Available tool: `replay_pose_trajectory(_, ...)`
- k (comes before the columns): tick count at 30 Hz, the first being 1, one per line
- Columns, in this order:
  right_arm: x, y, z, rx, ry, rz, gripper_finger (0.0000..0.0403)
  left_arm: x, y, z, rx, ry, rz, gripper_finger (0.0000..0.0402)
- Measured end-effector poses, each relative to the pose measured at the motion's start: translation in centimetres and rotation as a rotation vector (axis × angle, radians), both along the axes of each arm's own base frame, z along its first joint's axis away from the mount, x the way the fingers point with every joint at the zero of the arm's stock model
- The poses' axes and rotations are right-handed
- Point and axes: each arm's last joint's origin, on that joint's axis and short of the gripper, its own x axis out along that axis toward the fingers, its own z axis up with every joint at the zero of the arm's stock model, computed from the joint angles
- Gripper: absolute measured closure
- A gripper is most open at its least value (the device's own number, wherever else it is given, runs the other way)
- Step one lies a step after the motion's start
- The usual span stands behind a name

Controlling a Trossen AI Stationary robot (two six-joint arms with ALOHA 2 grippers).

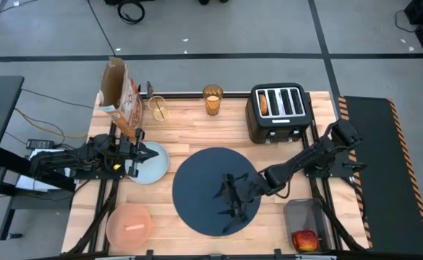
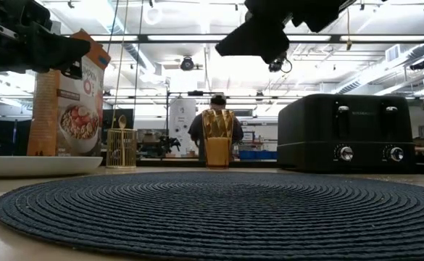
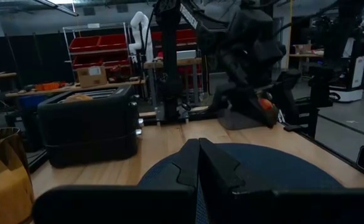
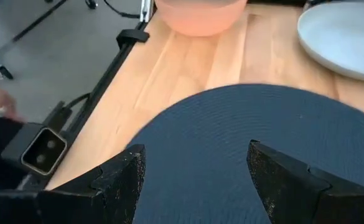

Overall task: Arrange a breakfast setting
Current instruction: Adjust the blue tablemat

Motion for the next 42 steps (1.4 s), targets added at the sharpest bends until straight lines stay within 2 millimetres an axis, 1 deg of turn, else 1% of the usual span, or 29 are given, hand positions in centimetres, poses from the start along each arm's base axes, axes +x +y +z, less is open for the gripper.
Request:
replay_pose_trajectory(5,-1.1,-0.2,-0.9,-0.033,0.15,-0.024,0.0118,0.0,0.0,0.0,0.0,0.0,0.0,0.0384)
replay_pose_trajectory(8,-1.5,-0.5,-0.9,-0.058,0.183,-0.064,0.0118,0.0,0.0,0.0,0.0,-0.001,0.0,0.0384)
replay_pose_trajectory(11,-1.3,-0.9,-0.8,-0.055,0.192,-0.073,0.0113,0.0,0.0,0.0,0.0,-0.002,0.0,0.0384)
replay_pose_trajectory(12,-1.1,-1.0,-0.7,-0.054,0.202,-0.066,0.0109,0.0,0.0,0.0,0.0,-0.001,0.0,0.0384)
replay_pose_trajectory(15,0.5,-1.5,0.2,-0.047,0.225,-0.075,0.0091,0.0,0.0,0.0,0.0,-0.001,0.0,0.0384)
replay_pose_trajectory(18,2.3,-1.6,0.9,-0.09,0.263,-0.076,0.0069,0.0,0.0,0.0,0.0,-0.002,0.0,0.0384)
replay_pose_trajectory(20,3.0,-1.6,0.8,-0.133,0.293,-0.071,0.0057,0.0,0.0,0.0,0.0,0.0,0.0,0.0384)
replay_pose_trajectory(22,3.5,-1.5,-0.1,-0.138,0.317,-0.076,0.0052,0.0,0.0,0.0,0.001,-0.004,0.0,0.0384)
replay_pose_trajectory(26,4.5,-1.7,-2.7,-0.087,0.38,-0.095,0.0056,0.0,0.0,0.0,0.0,-0.004,0.0,0.0384)
replay_pose_trajectory(29,5.0,-2.4,-4.8,-0.081,0.445,-0.143,0.0057,0.0,0.0,0.0,0.0,-0.003,0.0,0.0384)
replay_pose_trajectory(31,5.0,-2.9,-5.8,-0.075,0.504,-0.163,0.0057,0.0,0.0,0.0,0.0,-0.001,0.0,0.0384)
replay_pose_trajectory(33,5.0,-3.4,-6.2,-0.062,0.542,-0.168,0.0057,0.0,0.0,0.0,0.0,-0.003,0.0,0.0384)
replay_pose_trajectory(35,4.9,-3.8,-6.2,-0.052,0.569,-0.166,0.0057,0.0,0.0,0.0,0.0,-0.001,0.0,0.0384)
replay_pose_trajectory(39,4.9,-4.7,-6.1,-0.048,0.589,-0.18,0.0057,0.0,0.0,0.0,0.0,-0.001,0.0,0.0384)
replay_pose_trajectory(42,5.1,-5.6,-6.5,-0.072,0.598,-0.193,0.0057,0.0,0.0,0.0,0.0,-0.002,0.0,0.0384)
